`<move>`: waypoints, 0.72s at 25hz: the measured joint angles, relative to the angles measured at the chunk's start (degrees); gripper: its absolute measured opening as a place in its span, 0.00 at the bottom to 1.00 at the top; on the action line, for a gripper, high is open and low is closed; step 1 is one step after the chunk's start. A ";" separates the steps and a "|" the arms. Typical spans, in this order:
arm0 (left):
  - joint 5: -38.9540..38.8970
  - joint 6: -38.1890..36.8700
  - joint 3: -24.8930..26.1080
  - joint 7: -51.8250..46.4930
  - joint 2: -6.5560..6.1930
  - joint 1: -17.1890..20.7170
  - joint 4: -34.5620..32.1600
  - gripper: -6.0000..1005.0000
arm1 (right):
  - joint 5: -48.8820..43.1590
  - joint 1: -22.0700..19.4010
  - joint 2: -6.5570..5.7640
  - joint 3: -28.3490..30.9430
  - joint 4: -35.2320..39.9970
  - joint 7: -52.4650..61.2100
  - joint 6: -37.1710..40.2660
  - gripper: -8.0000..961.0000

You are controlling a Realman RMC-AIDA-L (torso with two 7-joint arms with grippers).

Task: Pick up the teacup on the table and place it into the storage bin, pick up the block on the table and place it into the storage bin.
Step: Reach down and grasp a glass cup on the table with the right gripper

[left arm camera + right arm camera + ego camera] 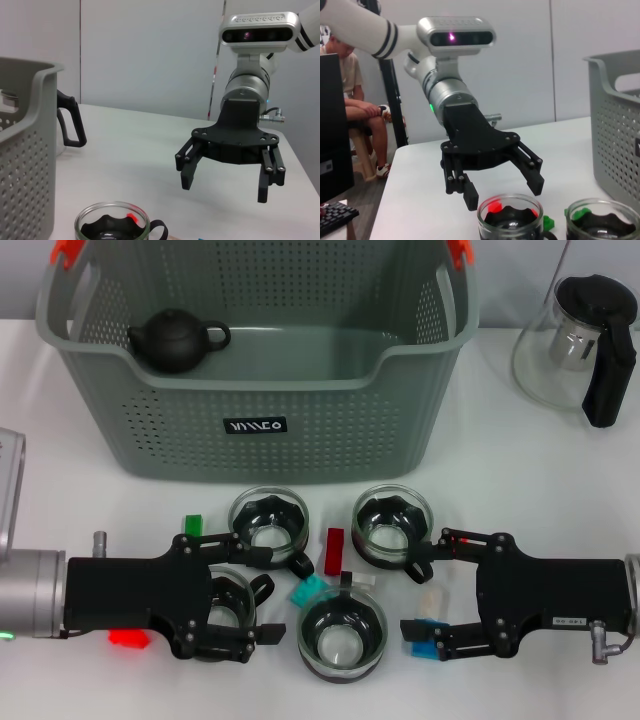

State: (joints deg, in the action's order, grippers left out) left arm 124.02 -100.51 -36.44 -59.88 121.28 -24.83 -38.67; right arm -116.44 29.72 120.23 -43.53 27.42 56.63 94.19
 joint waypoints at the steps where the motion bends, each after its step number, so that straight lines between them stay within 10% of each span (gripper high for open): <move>1: 0.03 -0.02 0.03 -0.04 -0.01 0.00 -0.02 0.84 | 0.10 -0.04 0.01 0.12 -0.03 -0.84 0.04 0.93; 18: 0.42 -1.36 0.03 -0.06 -0.08 -0.22 -0.10 0.84 | 0.34 0.14 0.10 0.55 -0.79 -2.15 -1.29 0.93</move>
State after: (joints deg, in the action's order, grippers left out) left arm 124.44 -101.87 -36.41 -59.95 121.20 -25.05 -38.77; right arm -116.10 29.86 120.32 -42.97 26.63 54.48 92.90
